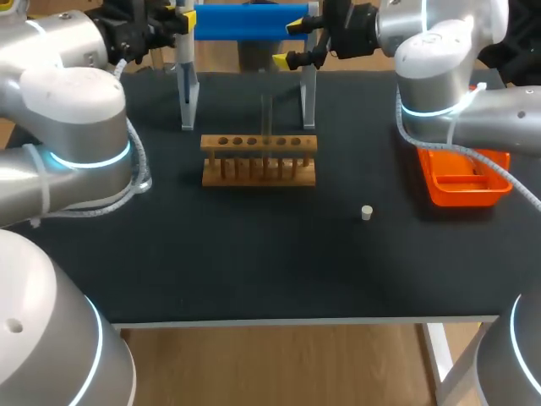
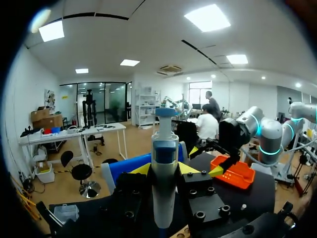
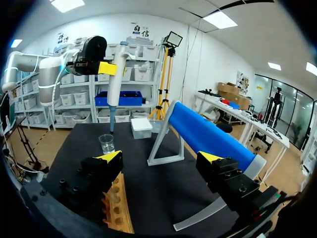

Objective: Invert the test tube, pick up the pipette, mount the tip to pipette, aspirate from beaker and dispense into the tube, eject the tip, return the pipette, and cap with the stopper.

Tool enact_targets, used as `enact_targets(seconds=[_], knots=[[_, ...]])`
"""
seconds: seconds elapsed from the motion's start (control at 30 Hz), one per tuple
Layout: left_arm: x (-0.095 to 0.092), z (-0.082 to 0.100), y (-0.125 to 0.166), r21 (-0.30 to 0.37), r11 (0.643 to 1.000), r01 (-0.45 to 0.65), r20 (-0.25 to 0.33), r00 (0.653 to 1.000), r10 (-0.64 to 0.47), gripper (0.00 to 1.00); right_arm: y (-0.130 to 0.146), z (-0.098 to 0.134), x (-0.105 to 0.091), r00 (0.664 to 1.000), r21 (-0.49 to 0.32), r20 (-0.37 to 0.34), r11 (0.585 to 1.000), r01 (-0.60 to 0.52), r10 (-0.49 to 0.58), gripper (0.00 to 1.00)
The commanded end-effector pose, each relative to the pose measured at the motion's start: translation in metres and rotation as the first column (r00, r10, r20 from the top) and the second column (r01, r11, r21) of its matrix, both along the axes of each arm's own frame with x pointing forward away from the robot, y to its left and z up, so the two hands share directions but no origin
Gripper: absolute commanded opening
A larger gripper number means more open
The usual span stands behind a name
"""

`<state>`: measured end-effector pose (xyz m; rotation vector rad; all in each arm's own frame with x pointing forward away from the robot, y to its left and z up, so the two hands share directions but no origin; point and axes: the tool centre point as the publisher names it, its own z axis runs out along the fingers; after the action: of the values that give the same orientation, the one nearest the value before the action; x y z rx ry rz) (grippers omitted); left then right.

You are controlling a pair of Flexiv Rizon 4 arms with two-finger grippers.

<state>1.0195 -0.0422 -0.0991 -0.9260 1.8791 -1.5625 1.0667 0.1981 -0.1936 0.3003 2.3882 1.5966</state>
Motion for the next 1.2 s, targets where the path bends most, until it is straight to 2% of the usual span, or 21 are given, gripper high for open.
enact_targets(seconds=[0.03, 0.37, 0.9, 1.2], knots=[[0.012, -0.008, -0.012, 0.010, 0.995, -0.099, 0.011, 0.995, 0.099, 0.00, 0.000, 0.000, 0.001, 1.000, 0.000, -0.001, 1.000, -0.002, 0.002, 1.00], [0.031, -0.014, -0.009, 0.035, 0.971, -0.235, 0.005, 0.972, 0.235, 0.00, 0.000, 0.000, 0.001, 1.000, 0.000, -0.001, 1.000, -0.002, 0.002, 1.00], [0.060, -0.025, -0.013, 0.030, 0.960, -0.277, 0.006, 0.961, 0.277, 0.00, 0.000, 0.000, 0.001, 1.000, 0.000, -0.001, 1.000, -0.002, 0.002, 1.00], [0.079, -0.036, -0.007, 0.022, 0.936, -0.351, -0.029, 0.936, 0.352, 0.00, 0.000, 0.000, 0.001, 1.000, 0.000, -0.001, 1.000, -0.002, 0.002, 1.00]])
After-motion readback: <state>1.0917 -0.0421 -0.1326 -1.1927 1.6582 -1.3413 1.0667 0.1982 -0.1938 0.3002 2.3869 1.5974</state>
